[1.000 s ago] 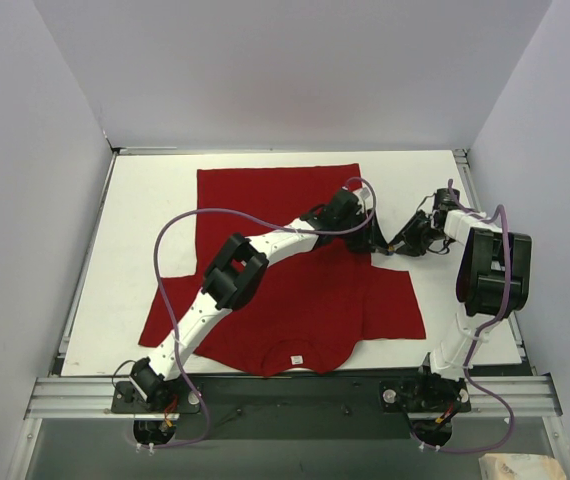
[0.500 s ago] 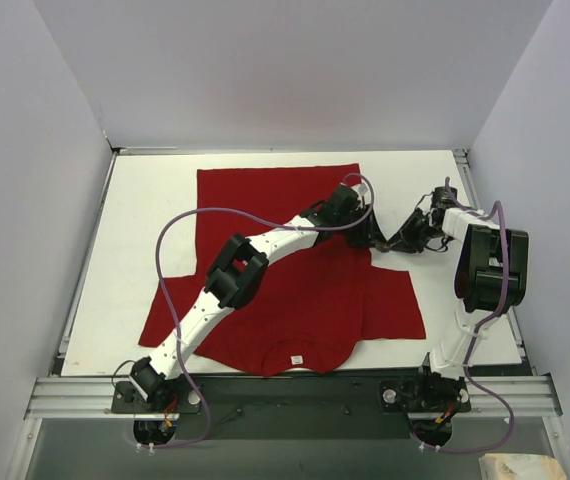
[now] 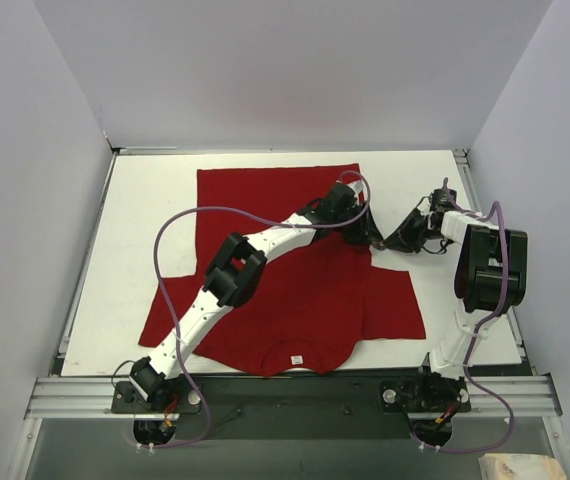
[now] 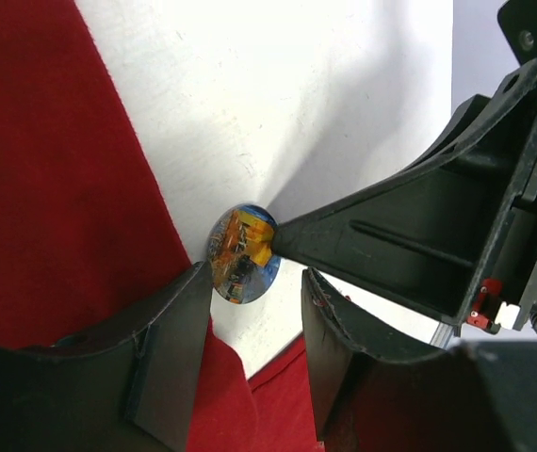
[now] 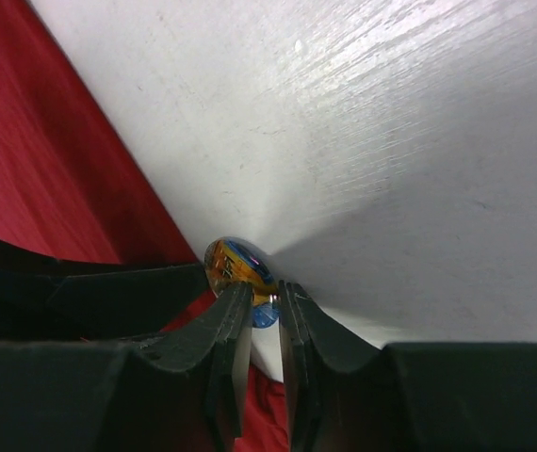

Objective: Pin the brooch onto the clothing

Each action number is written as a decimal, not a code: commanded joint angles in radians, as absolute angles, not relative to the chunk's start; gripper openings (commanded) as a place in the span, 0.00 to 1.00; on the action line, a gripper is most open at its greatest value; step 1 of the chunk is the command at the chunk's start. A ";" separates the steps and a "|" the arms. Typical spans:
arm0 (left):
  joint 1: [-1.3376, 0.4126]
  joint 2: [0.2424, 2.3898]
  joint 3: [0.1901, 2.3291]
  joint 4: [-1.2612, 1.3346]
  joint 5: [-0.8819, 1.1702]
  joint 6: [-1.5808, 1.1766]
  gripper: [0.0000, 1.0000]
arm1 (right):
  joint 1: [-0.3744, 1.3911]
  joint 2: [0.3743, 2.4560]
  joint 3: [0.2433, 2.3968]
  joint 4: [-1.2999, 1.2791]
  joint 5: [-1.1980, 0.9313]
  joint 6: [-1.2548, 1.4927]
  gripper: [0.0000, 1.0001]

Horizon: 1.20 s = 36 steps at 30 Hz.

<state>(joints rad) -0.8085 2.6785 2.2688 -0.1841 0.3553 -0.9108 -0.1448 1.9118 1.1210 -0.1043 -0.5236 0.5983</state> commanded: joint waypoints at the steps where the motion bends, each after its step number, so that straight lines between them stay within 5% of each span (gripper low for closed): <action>1: -0.802 2.729 2.253 -0.272 0.322 -0.891 0.53 | -0.140 1.865 1.111 -0.089 -0.594 0.600 0.21; 4: -0.796 2.721 2.237 -0.264 0.322 -0.890 0.53 | -0.146 1.853 1.106 -0.092 -0.580 0.594 0.28; 5: -0.793 2.717 2.229 -0.262 0.324 -0.890 0.53 | -0.147 1.850 1.104 -0.087 -0.578 0.592 0.42; 7: -0.793 2.714 2.226 -0.262 0.324 -0.885 0.53 | -0.146 1.844 1.101 -0.084 -0.571 0.591 0.54; 11: -0.792 2.707 2.227 -0.264 0.325 -0.879 0.52 | -0.146 1.839 1.108 -0.083 -0.531 0.586 0.58; 18: -0.792 2.709 2.227 -0.278 0.333 -0.865 0.51 | -0.106 1.910 1.163 -0.117 -0.497 0.577 0.54; 24: -0.793 2.707 2.215 -0.279 0.337 -0.861 0.43 | -0.087 1.951 1.178 -0.144 -0.476 0.578 0.37; 36: -0.796 2.734 2.250 -0.295 0.350 -0.865 0.42 | -0.094 1.962 1.166 -0.134 -0.541 0.618 0.27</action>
<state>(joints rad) -0.7898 2.6774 2.2524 -0.1833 0.3668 -0.8951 -0.1005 1.9358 1.1713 -0.1028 -0.4828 0.5827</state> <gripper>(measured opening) 0.417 0.278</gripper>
